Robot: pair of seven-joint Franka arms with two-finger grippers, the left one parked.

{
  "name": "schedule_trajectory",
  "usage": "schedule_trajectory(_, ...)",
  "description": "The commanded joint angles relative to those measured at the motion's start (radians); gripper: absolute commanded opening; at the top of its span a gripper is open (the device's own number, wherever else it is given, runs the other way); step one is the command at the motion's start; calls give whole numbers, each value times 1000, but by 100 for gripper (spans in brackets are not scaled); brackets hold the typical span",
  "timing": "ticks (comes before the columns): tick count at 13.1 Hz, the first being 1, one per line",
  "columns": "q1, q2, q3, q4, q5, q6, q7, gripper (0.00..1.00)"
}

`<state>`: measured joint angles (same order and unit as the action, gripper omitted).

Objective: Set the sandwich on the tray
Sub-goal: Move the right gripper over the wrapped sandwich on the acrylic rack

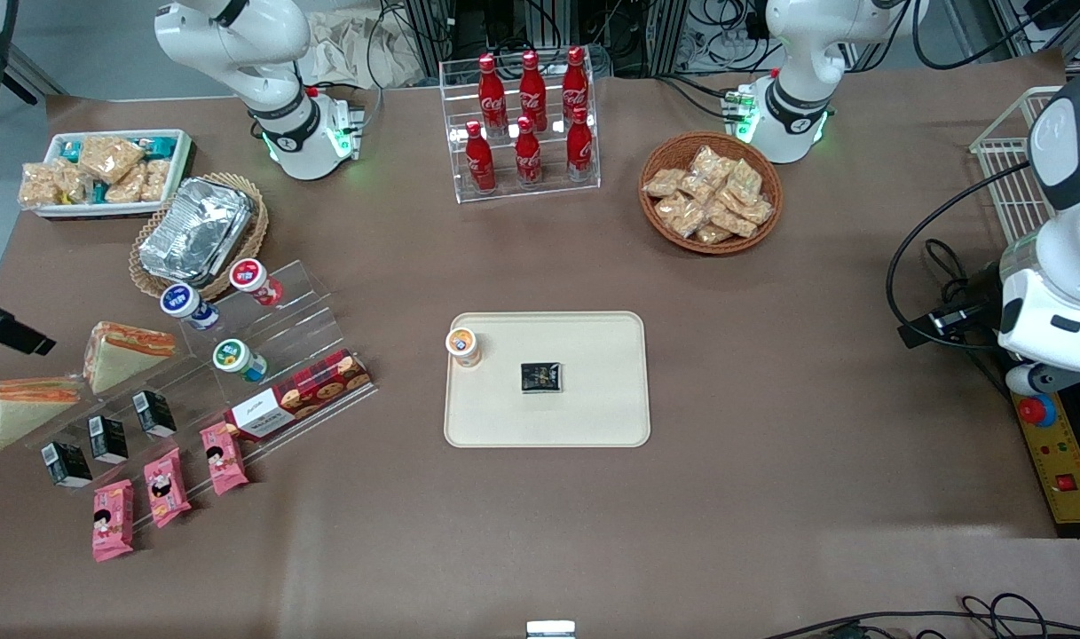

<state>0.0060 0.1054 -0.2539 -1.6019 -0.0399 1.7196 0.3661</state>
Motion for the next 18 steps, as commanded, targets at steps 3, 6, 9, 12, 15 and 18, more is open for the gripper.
schedule_trajectory(3, -8, 91, -93, 28, 43, 32, 123, 98)
schedule_trajectory(6, -8, 140, -148, 28, 45, 80, 174, 98)
schedule_trajectory(9, -12, 181, -176, 27, 45, 156, 192, 98)
schedule_trajectory(12, -41, 223, -176, 26, 57, 213, 191, 98)
schedule_trajectory(15, -63, 258, -173, 23, 68, 301, 186, 98)
schedule_trajectory(18, -84, 301, -171, 19, 69, 375, 180, 98)
